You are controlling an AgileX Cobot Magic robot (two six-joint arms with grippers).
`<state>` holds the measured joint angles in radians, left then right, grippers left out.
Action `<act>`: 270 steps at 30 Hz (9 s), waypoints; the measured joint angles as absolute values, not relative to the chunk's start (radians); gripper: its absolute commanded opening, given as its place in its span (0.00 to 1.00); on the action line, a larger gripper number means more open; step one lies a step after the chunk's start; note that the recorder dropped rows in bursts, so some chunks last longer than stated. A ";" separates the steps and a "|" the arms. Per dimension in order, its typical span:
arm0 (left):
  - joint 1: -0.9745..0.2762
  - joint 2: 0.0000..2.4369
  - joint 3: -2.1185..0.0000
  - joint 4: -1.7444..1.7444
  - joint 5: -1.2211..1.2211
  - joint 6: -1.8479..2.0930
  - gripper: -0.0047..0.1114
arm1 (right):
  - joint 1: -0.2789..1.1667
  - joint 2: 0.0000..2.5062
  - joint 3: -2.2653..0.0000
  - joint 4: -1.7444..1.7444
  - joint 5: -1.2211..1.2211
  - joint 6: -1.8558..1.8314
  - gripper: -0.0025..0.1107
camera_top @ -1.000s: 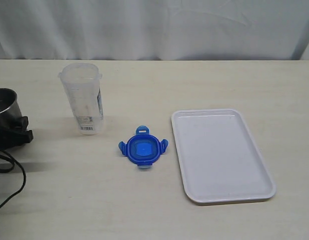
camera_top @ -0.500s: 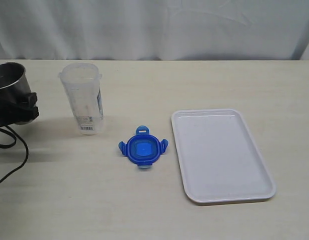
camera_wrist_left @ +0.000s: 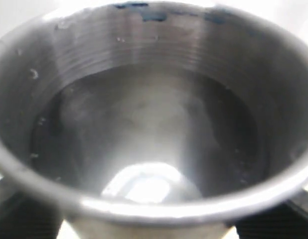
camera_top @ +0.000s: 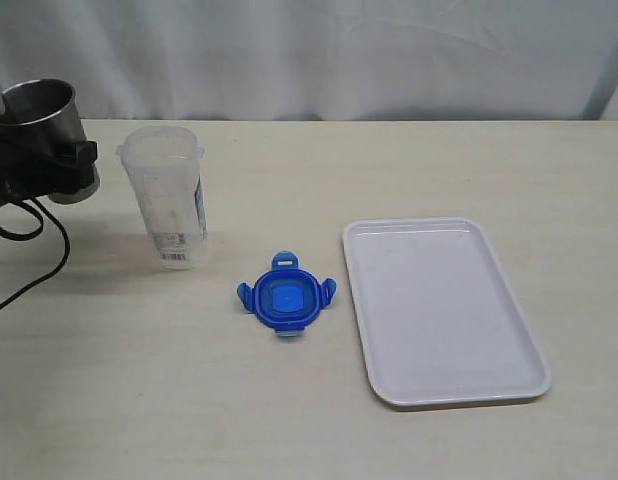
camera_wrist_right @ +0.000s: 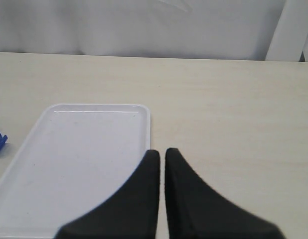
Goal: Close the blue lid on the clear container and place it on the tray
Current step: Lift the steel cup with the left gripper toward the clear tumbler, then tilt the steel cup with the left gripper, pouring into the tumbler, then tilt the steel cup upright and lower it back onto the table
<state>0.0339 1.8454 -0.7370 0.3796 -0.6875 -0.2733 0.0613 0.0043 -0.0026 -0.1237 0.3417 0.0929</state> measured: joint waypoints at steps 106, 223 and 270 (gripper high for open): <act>0.034 1.845 -0.902 0.772 -0.734 0.290 0.04 | 0.061 0.004 -0.003 -0.124 0.342 0.093 0.06; 0.077 2.417 -1.355 0.417 -0.704 -0.258 0.04 | 0.061 0.004 -0.003 -0.124 0.342 0.093 0.06; 0.077 2.337 -1.282 0.415 -0.592 -0.281 0.89 | 0.061 0.004 -0.003 -0.124 0.342 0.093 0.06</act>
<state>0.0772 2.3375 -1.2822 0.4147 -0.5920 -0.2811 0.0613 0.0043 -0.0026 -0.1237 0.3417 0.0929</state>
